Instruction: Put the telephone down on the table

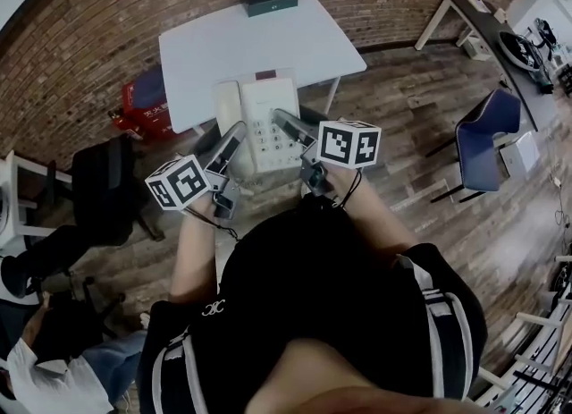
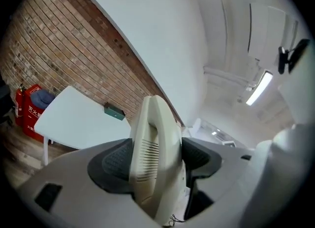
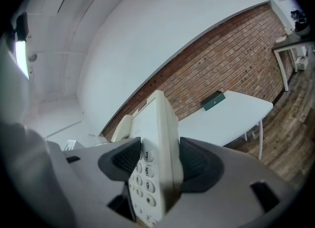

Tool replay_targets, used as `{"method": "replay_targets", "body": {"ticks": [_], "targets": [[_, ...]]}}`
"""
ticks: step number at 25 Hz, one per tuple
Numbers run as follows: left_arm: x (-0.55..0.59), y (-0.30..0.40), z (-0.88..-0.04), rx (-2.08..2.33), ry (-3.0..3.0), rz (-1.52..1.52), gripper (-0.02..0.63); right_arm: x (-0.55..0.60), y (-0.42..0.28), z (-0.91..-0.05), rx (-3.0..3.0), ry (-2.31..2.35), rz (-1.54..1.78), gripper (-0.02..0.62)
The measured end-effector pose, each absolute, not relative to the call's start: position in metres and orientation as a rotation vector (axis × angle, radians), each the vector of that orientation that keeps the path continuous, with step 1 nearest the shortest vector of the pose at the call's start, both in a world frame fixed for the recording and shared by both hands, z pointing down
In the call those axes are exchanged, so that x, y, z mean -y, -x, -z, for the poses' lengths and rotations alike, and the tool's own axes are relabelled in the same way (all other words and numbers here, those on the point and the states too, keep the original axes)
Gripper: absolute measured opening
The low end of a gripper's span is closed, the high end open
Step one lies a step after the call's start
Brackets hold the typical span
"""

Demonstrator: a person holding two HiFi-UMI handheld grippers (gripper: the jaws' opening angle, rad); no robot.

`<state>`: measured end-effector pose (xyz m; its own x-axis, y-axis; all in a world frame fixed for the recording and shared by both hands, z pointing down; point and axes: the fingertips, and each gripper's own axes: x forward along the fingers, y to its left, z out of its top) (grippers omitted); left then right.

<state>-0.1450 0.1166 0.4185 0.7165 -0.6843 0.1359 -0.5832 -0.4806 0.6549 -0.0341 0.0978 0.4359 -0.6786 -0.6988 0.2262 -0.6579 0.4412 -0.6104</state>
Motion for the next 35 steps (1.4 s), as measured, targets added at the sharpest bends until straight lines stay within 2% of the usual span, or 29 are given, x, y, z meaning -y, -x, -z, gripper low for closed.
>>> {"method": "replay_targets", "body": {"ticks": [12,35], "targets": [[-0.062,0.132,-0.437,0.964,-2.229,0.16,0.311,-0.043,0.021,-0.453,-2.604,1.218,1.053,0.213],[0.152,0.124,-0.46,1.006,-2.111,0.117,0.31,0.174,0.009,-0.473,-2.631,1.203,1.208,0.213]]}}
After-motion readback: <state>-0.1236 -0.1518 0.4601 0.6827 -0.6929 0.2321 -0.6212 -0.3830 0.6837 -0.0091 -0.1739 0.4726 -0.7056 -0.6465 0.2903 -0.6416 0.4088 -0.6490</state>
